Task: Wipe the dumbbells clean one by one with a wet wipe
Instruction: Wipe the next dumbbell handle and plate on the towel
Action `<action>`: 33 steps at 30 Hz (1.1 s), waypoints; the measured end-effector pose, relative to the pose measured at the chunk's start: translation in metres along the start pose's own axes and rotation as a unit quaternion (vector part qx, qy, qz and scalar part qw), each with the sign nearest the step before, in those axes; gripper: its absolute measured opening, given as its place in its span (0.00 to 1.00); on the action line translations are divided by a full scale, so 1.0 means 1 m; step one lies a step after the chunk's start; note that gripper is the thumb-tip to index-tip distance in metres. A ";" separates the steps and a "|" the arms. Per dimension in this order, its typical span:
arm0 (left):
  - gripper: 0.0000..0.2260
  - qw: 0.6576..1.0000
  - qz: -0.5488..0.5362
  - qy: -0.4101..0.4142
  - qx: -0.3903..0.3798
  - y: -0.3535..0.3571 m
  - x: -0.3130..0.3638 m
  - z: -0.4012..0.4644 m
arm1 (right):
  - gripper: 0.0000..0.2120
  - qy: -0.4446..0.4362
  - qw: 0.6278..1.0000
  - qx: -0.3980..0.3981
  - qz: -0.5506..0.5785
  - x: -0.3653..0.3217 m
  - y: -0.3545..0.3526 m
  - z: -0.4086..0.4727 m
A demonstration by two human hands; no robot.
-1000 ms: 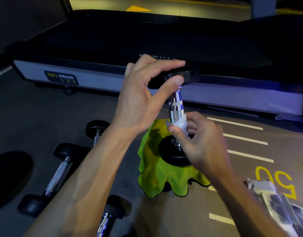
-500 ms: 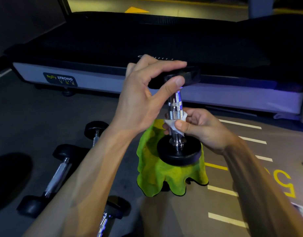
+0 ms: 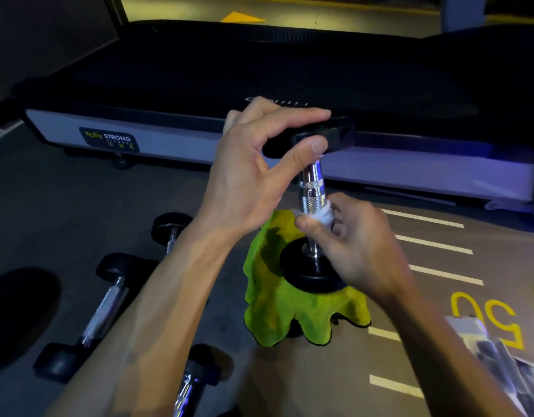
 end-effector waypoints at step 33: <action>0.11 1.000 -0.011 -0.006 0.003 -0.002 -0.005 0.000 | 0.08 -0.038 0.989 0.007 0.146 -0.015 -0.016 -0.003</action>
Point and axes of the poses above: each hand's wrist, its own z-axis towards the middle knuckle, its own y-axis out of the palm, x = y × z, the point moved 6 cm from there along z, towards the middle knuckle, and after that the axes turned 3 degrees about -x, right-handed, at the moved point
